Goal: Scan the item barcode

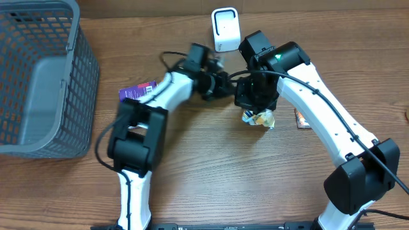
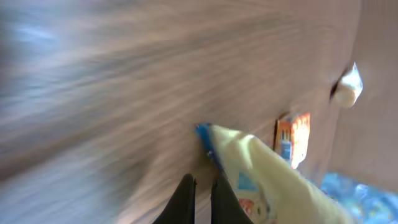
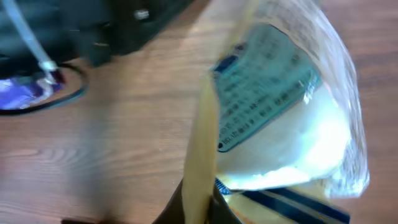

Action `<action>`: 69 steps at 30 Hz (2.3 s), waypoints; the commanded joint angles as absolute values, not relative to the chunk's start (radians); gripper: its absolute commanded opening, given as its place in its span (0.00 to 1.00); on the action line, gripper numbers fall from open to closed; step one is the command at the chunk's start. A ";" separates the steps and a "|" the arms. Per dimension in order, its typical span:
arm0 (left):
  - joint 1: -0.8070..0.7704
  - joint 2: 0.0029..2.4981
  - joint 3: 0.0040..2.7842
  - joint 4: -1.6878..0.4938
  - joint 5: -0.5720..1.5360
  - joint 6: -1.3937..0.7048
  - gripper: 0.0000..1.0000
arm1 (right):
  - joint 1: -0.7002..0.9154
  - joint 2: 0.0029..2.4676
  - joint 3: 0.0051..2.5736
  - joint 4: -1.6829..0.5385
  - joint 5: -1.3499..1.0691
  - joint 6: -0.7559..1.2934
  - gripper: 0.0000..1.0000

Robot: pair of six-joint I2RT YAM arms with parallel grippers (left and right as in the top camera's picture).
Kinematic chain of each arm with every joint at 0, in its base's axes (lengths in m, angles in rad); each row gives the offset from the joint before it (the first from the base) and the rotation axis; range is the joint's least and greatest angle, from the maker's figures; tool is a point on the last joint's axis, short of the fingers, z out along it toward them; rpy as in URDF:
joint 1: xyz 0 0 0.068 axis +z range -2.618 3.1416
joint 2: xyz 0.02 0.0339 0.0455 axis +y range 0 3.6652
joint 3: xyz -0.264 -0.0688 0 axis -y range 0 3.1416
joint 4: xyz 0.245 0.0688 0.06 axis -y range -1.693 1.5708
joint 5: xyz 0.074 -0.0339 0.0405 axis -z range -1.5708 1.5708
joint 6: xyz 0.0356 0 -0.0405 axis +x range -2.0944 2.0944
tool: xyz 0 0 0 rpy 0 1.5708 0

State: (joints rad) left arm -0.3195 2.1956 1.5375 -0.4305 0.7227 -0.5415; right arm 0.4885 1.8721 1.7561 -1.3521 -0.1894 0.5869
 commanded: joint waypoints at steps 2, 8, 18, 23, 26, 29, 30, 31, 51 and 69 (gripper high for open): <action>-0.204 2.195 1.686 -0.570 0.813 -0.438 0.04 | 0.532 1.861 1.647 -1.260 -0.249 0.597 0.04; -0.114 2.189 1.960 -0.912 0.775 -0.286 0.04 | 0.606 1.861 1.534 -1.183 -0.249 0.631 0.08; -0.140 2.189 2.207 -1.340 0.672 -0.141 0.14 | 0.530 1.861 1.727 -1.292 -0.225 0.500 1.00; -0.200 2.190 2.170 -1.441 0.615 -0.142 0.04 | 0.405 1.861 1.727 -1.277 -0.220 0.470 0.59; -0.262 2.190 2.128 -1.438 0.526 -0.170 0.04 | 0.369 1.861 1.663 -1.226 -0.223 0.471 0.09; -0.319 2.190 2.085 -1.409 0.390 -0.276 0.04 | 0.369 1.861 1.558 -1.126 -0.245 0.471 0.04; -0.330 2.190 2.076 -1.403 0.360 -0.303 0.04 | 0.376 1.861 1.515 -1.079 -0.268 0.471 0.04; -0.342 2.190 2.066 -1.396 0.333 -0.327 0.04 | 0.382 1.861 1.472 -1.029 -0.292 0.471 0.04; -0.416 2.190 2.001 -1.490 0.487 -0.238 0.04 | 0.385 1.861 1.305 -1.008 -0.307 0.513 0.07; -0.596 2.190 1.660 -1.310 0.577 -0.274 0.04 | 0.208 1.861 1.195 -1.007 -0.315 0.374 0.04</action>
